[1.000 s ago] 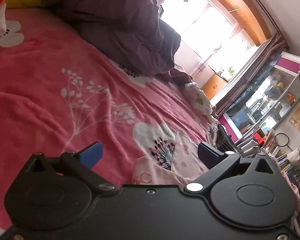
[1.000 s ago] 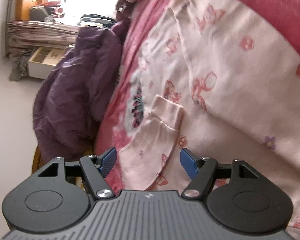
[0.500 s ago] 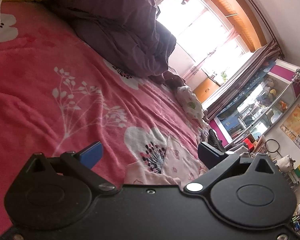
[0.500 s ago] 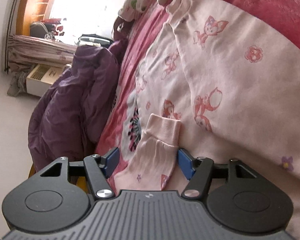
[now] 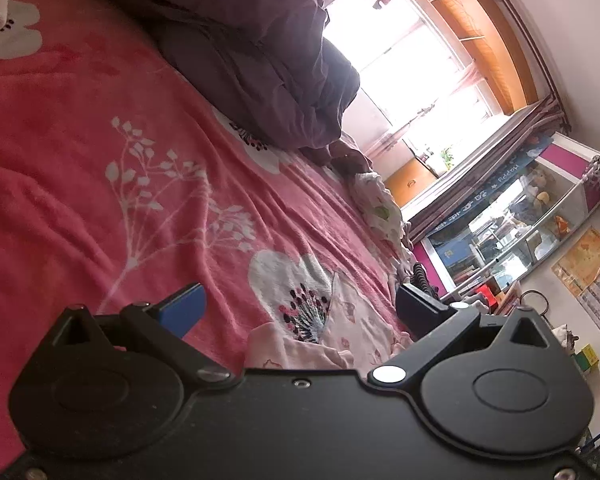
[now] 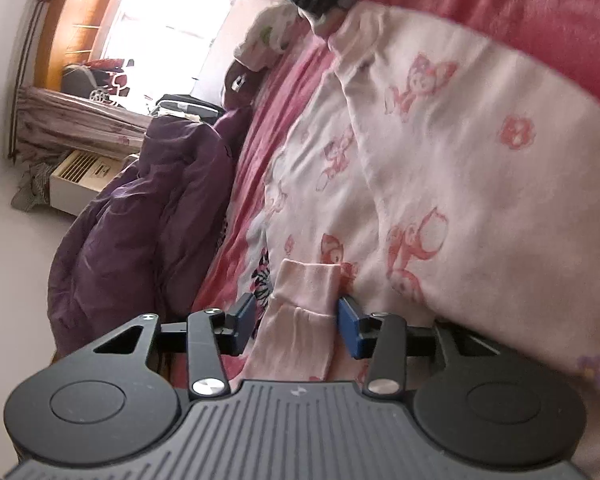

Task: Fold clothes
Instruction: 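Close the right tool on the sleeve cuff of the pink top, then lift the held part with the right tool and fold it over the top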

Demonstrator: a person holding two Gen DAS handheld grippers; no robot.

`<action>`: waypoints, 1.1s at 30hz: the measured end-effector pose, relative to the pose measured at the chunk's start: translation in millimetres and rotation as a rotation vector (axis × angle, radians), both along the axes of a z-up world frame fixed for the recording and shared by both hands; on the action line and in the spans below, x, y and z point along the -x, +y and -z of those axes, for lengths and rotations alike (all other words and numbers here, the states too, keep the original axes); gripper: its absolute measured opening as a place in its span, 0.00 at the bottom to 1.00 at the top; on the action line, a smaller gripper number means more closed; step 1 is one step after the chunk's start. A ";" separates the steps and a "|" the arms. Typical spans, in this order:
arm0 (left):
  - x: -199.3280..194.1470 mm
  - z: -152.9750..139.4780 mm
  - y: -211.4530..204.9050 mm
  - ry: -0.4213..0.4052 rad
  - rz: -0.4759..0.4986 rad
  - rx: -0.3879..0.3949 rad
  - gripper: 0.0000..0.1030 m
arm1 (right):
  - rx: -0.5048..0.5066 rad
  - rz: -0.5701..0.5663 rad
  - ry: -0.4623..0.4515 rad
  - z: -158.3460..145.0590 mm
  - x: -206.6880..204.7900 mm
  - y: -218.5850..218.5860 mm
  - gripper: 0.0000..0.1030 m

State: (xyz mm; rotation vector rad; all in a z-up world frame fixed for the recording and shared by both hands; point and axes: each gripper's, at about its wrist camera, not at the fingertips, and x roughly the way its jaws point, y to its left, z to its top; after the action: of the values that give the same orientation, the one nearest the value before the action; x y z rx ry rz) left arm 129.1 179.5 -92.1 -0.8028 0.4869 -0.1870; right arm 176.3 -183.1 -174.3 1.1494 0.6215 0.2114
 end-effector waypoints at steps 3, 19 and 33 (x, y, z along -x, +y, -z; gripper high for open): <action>-0.9 0.0 -0.1 0.002 0.004 -0.003 0.99 | 0.092 -0.035 -0.012 -9.3 -7.9 10.2 0.45; -2.4 4.6 -10.7 0.048 0.067 -0.089 0.99 | 0.247 -0.069 -0.075 -38.6 -10.5 13.5 0.10; 8.2 7.2 -55.3 0.047 0.210 -0.391 0.71 | 0.325 -0.042 -0.298 -127.6 23.4 -48.0 0.10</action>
State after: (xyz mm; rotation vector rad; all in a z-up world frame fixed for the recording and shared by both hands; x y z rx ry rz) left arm 120.8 124.2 -99.3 -0.3735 0.6294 -0.2579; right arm 152.9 -231.0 -46.8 0.7727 0.3977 0.2992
